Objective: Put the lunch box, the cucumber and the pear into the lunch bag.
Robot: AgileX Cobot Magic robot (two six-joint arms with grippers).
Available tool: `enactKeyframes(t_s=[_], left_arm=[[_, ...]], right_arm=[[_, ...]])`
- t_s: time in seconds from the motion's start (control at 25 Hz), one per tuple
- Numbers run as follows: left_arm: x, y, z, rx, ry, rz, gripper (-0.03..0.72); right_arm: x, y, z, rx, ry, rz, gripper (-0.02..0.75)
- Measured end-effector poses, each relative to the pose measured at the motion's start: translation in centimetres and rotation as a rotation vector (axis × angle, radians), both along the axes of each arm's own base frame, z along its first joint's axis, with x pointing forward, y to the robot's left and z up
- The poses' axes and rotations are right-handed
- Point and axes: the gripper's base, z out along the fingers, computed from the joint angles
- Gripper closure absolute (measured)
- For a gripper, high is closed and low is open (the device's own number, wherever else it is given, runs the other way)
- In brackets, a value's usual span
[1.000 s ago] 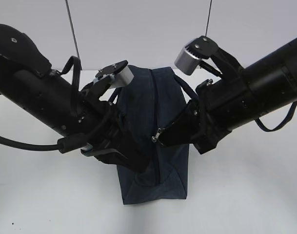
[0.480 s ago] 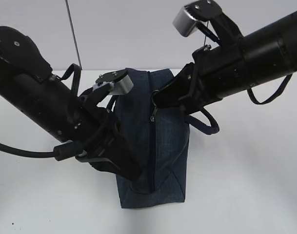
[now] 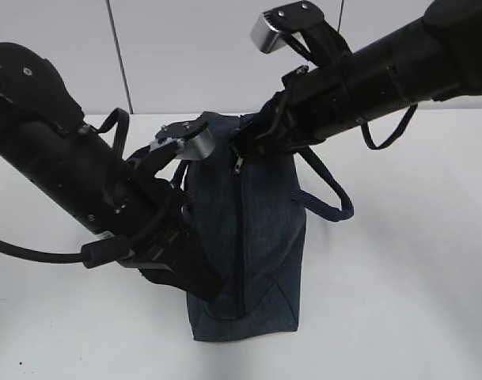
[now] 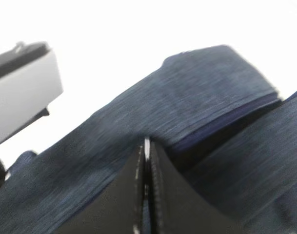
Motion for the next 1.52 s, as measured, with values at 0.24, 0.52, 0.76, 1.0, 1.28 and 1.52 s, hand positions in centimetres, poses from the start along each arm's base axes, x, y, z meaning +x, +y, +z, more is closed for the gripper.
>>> enactKeyframes(t_s=[0.24,0.52,0.76,1.0,1.28,1.52], left_arm=[[0.0,0.1,0.0,0.004,0.005,-0.006,0.706],[-0.1,0.1,-0.1,0.01,0.017,-0.007,0.706],[-0.2,0.1,-0.1,0.012,0.023,-0.013,0.707],[-0.1,0.0,-0.1,0.005,0.039,0.011,0.706],[0.3,0.1,0.5,0.03,0.079,0.082,0.468],[0.5,0.4,4.5,-0.024,0.025,0.139,0.268]], right_arm=[[2.7,0.7,0.4,0.008,-0.05,-0.028,0.732],[6.3,-0.9,0.3,0.047,-0.063,-0.112,0.732],[8.2,-2.8,-0.8,0.144,0.055,-0.103,0.732],[8.1,-3.1,-1.8,0.178,0.146,-0.042,0.732],[7.7,-2.8,-1.6,0.205,0.18,0.004,0.732],[7.6,-2.7,-1.5,0.214,0.191,0.019,0.732]])
